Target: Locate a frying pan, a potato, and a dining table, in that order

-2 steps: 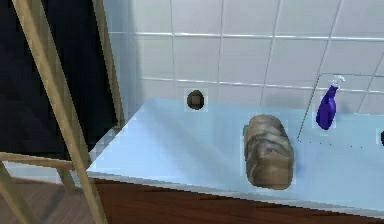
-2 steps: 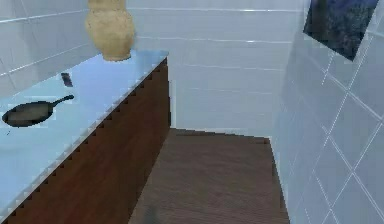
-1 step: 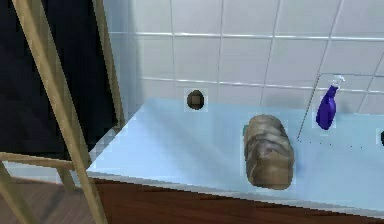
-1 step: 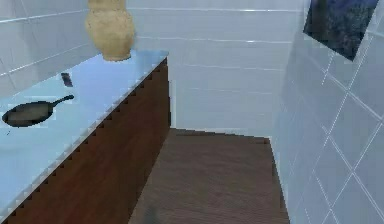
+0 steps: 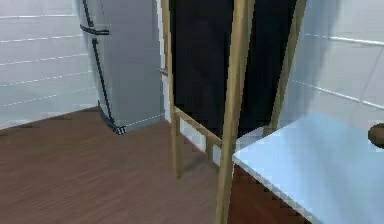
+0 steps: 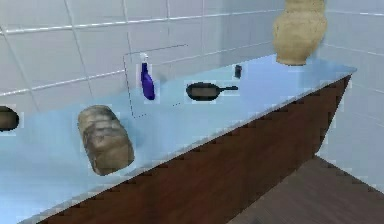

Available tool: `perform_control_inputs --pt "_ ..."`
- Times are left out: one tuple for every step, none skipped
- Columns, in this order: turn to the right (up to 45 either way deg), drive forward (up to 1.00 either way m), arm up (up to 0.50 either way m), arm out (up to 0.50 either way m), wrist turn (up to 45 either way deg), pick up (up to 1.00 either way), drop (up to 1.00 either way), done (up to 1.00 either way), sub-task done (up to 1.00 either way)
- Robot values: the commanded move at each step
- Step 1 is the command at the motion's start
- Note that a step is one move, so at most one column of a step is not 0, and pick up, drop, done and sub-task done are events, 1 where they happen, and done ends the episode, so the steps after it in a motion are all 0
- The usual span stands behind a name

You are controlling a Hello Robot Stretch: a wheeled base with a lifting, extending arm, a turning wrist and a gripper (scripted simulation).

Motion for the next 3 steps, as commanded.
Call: perform_control_inputs --pt "-45.0 0.0 0.0 0.0 0.0 0.0 0.0 0.0 0.0" --pt "-39.0 0.0 0.0 0.0 0.0 0.0 0.0 0.0 0.0" --pt "0.0 0.65 0.0 0.0 0.0 0.0 0.0 0.0 0.0"
